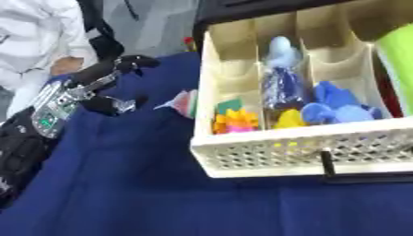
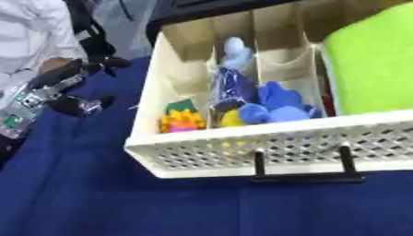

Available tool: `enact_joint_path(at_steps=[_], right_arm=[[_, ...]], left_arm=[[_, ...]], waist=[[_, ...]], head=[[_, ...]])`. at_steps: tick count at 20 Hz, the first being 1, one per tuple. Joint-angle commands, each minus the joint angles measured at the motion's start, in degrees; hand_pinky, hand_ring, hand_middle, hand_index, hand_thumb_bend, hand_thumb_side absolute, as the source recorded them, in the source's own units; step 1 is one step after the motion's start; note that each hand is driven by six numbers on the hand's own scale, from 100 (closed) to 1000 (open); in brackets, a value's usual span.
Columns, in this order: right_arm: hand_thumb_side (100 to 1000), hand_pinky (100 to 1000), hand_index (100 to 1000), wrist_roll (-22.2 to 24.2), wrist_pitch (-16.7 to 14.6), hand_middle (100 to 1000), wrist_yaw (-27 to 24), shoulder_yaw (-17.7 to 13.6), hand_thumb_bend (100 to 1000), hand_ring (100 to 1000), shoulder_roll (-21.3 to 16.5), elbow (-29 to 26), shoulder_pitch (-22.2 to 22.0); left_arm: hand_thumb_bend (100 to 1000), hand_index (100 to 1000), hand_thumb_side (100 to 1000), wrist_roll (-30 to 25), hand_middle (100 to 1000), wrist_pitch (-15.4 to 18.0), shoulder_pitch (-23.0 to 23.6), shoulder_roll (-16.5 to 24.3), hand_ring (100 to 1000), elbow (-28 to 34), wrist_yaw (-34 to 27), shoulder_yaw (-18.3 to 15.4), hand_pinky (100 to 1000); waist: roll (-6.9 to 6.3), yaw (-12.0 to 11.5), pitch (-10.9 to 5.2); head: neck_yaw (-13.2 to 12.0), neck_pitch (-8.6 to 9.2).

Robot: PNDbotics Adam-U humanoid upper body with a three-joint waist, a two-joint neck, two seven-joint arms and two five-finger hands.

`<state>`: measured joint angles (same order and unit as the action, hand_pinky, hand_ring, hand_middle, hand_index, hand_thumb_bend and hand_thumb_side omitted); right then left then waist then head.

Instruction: Pick up objects from table and place into drawer.

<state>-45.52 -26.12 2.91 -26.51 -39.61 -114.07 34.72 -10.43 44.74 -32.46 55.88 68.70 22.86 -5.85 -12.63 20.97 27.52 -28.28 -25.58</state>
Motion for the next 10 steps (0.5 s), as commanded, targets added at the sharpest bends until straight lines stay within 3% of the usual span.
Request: enact_joint_path(at_steps=[1, 10], right_arm=[[1000, 632, 756, -6.45, -6.53, 653, -0.37, -0.79, 100, 730, -2.20, -0.52, 0.15], [1000, 626, 752, -6.45, -6.61, 650, -0.85, -1.05, 100, 727, -2.07, -0.52, 0.43]], left_arm=[[271, 999, 711, 2.53, 885, 0.00, -0.47, 2.60, 898, 0.84, 2.20, -1.07, 732], [317, 986, 680, 6.81, 855, -0.24, -1.03, 2.79, 891, 1.37, 6.30, -0.66, 722]], waist=[[0.38, 0.06, -1.14], [-0.20, 1.21, -0.81]], head=[[-0.85, 0.50], [-3.80, 1.69]])
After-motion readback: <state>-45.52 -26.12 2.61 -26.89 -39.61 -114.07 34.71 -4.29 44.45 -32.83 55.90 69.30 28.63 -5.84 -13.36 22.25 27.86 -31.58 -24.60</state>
